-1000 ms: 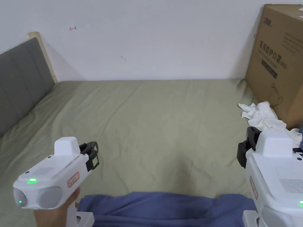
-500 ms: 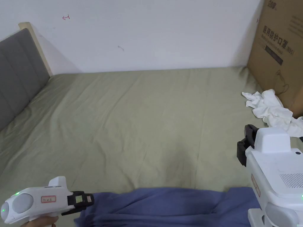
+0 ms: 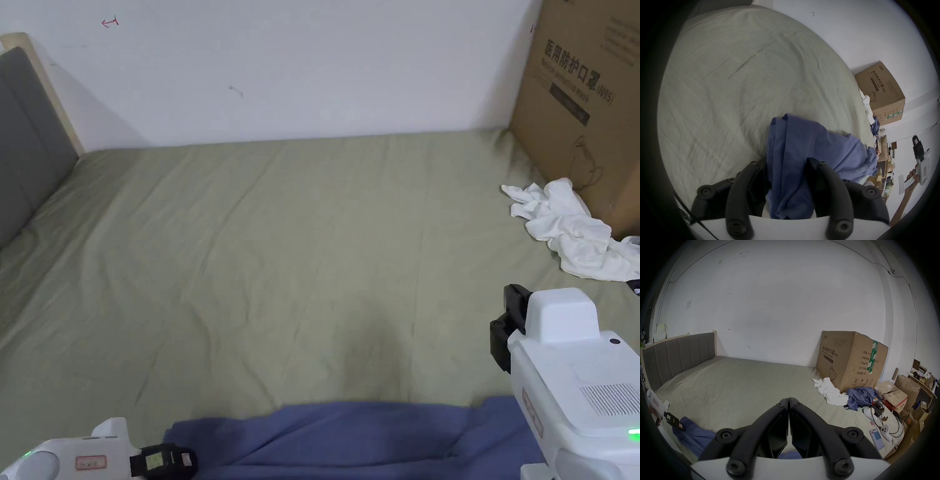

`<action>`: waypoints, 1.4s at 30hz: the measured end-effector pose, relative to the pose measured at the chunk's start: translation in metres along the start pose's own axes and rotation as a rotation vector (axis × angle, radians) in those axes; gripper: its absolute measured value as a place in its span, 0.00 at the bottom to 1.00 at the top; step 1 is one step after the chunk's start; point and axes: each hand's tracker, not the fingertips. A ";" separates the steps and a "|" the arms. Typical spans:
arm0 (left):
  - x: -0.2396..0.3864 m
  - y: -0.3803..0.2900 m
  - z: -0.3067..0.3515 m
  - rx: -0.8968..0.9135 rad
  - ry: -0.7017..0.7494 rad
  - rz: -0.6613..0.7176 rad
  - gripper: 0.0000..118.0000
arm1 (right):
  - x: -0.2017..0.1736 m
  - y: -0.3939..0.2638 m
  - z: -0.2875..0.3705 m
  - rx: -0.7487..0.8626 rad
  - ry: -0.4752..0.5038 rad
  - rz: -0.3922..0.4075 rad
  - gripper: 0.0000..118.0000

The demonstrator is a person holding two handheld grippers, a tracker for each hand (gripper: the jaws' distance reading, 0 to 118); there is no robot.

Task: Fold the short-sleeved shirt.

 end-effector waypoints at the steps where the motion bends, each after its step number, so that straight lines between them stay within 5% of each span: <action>1: 0.002 -0.002 -0.001 0.010 -0.004 -0.009 0.29 | 0.001 0.000 -0.001 -0.002 -0.001 0.000 0.00; 3: 0.005 -0.004 -0.002 0.018 -0.005 -0.015 0.11 | 0.002 -0.001 -0.001 -0.005 -0.005 -0.002 0.00; 7: 0.012 -0.009 -0.006 0.027 -0.011 -0.025 0.05 | 0.003 0.000 0.000 -0.010 -0.006 -0.014 0.00; 13: 0.041 -0.013 0.021 0.106 0.072 -0.146 0.04 | 0.007 0.004 0.002 0.007 0.000 -0.013 0.00; 28: 0.050 0.005 0.088 0.165 0.183 -0.149 0.04 | 0.029 0.009 0.013 0.067 0.014 -0.042 0.00; 42: 0.238 -0.026 0.021 0.005 0.044 -0.351 0.04 | 0.052 -0.003 0.032 0.080 0.021 -0.082 0.00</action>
